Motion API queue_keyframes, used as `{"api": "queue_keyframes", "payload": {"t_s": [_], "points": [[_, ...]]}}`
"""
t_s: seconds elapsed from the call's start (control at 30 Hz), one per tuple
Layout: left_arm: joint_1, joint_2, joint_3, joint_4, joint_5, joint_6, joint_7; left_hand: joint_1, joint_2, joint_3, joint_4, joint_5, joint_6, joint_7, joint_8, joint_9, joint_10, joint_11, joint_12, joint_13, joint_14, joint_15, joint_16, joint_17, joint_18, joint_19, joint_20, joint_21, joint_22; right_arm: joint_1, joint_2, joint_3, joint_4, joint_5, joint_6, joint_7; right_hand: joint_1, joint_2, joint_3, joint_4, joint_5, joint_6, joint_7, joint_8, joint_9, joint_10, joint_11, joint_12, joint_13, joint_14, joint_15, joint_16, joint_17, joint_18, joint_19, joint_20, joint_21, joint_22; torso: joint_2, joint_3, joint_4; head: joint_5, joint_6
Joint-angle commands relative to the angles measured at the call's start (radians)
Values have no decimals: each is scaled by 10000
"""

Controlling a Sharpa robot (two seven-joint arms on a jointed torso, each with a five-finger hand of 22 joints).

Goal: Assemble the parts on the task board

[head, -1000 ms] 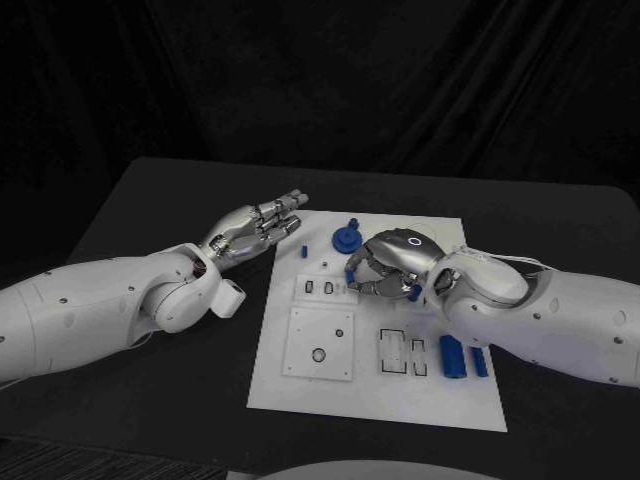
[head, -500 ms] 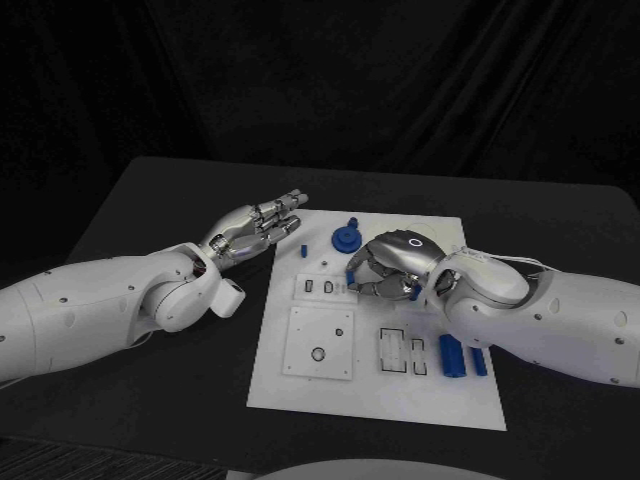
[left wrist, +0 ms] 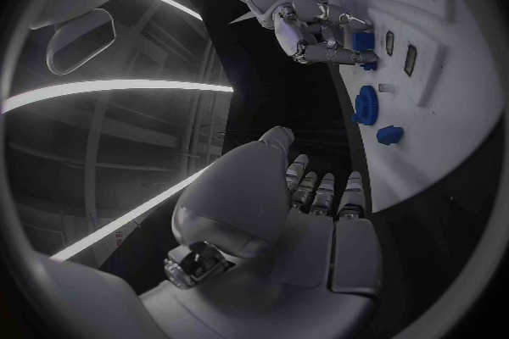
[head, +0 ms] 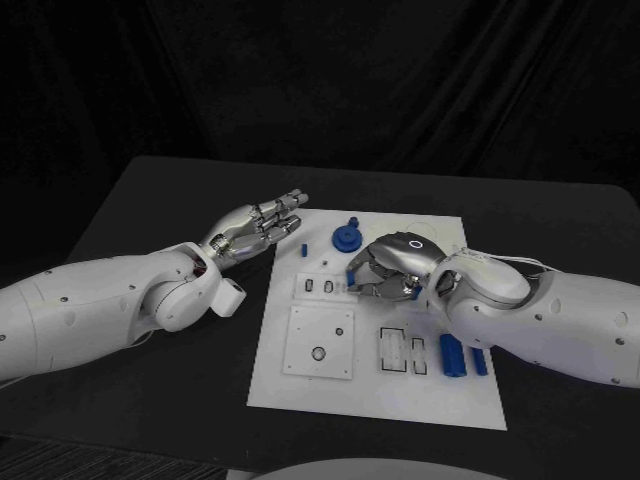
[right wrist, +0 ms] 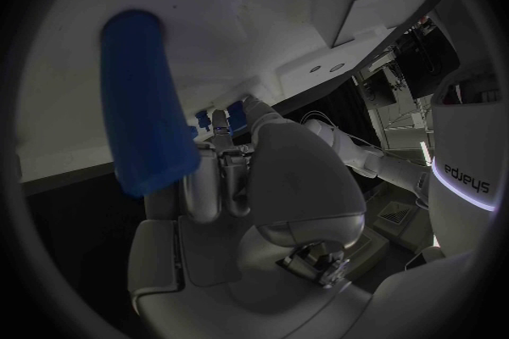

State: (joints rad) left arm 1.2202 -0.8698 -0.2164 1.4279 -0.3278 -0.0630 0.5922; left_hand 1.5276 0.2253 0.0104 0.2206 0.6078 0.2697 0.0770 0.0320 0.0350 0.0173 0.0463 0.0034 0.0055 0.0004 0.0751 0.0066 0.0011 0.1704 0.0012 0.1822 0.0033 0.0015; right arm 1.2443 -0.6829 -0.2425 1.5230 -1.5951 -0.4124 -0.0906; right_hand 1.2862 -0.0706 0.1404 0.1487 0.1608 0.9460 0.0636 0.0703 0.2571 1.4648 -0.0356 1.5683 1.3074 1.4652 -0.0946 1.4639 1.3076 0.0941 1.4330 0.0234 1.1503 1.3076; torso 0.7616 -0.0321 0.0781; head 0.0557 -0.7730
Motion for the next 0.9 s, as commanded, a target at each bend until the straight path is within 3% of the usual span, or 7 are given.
{"api": "queue_keyframes", "payload": {"t_s": [0.03, 0.27, 0.33, 0.53, 0.7, 0.9], "points": [[-19, 14, 8, 11, 7, 104, 129, -79, -47, 43, 3, 12, -18, 41, 19, -9, 34, 67, 21, 4, -4, 77, -66, -11, 47, -12, 55, -33, -15, -71, -17, -41, -20, -84, 375, -38, -78, -32, -112, -12, -141, -232, -10, -87, -43, 1060, 81, 25, 2634, 860, 84, 23, 1768, -141, 16, 33, -13, 1571, 3, -1, 12, -12, 16], [-21, 13, 8, 4, 7, 99, 126, -79, -47, 43, 3, 12, -18, 41, 19, -9, 34, 67, 21, 4, -4, 77, -66, -11, 47, -12, 55, -33, -15, -74, -52, -41, -2, -84, 225, 77, -137, -62, -238, 8, -441, -755, -24, -88, -181, 1060, 73, 25, 2634, 859, 79, 31, 1766, -139, 21, 32, -32, 1572, 4, -2, 11, -2, 31], [-22, 9, 8, 2, 7, 92, 126, -79, -47, 43, 3, 12, -18, 41, 19, -9, 34, 67, 21, 4, -4, 77, -66, -11, 47, -12, 55, -33, -15, -74, -72, -41, 16, -84, 131, 130, -165, -108, -313, 44, -668, -1244, -101, -96, -331, 1060, 21, 25, 2634, 859, 45, 36, 1766, -139, 31, 12, -22, 1577, 2, -2, 7, 5, 38], [-22, -23, 8, 22, 7, 69, 126, -79, -47, 43, 3, 12, -18, 41, 19, -9, 34, 67, 21, 4, -4, 77, -66, -11, 47, -12, 55, -33, -15, -72, -231, -40, 189, -84, -413, 390, -188, -155, -372, 122, -806, -1578, -202, -91, -483, 1060, -57, 25, 2634, 869, -12, 87, 1803, -148, 60, -33, 35, 1594, 4, 0, 9, 38, 75], [-22, -61, 8, 56, 7, 44, 124, -90, -45, 74, -12, 11, 1, 44, 24, -5, 37, 70, 23, 5, -4, 82, -66, -11, 47, -12, 64, -33, -15, -46, -471, -35, 516, -85, -942, 594, -210, -180, -394, 171, -871, -1583, -226, -56, -518, 1060, -80, 25, 2634, 886, -33, 170, 1870, -171, 104, -52, 155, 1625, 7, 3, 13, 67, 90], [-22, -115, 8, 102, 8, -12, 153, -96, -57, 85, -23, 9, 30, 46, 31, -1, 50, 70, 27, 9, -4, 83, -66, -11, 50, -12, 74, -33, -15, 162, -847, -14, 1034, -85, -1680, 811, -229, -254, -422, 312, -1005, -1410, -233, 17, -554, 1060, -97, 25, 2634, 900, -54, 237, 1921, -195, 156, -82, 282, 1658, 12, 1, 10, 115, 36]]}}
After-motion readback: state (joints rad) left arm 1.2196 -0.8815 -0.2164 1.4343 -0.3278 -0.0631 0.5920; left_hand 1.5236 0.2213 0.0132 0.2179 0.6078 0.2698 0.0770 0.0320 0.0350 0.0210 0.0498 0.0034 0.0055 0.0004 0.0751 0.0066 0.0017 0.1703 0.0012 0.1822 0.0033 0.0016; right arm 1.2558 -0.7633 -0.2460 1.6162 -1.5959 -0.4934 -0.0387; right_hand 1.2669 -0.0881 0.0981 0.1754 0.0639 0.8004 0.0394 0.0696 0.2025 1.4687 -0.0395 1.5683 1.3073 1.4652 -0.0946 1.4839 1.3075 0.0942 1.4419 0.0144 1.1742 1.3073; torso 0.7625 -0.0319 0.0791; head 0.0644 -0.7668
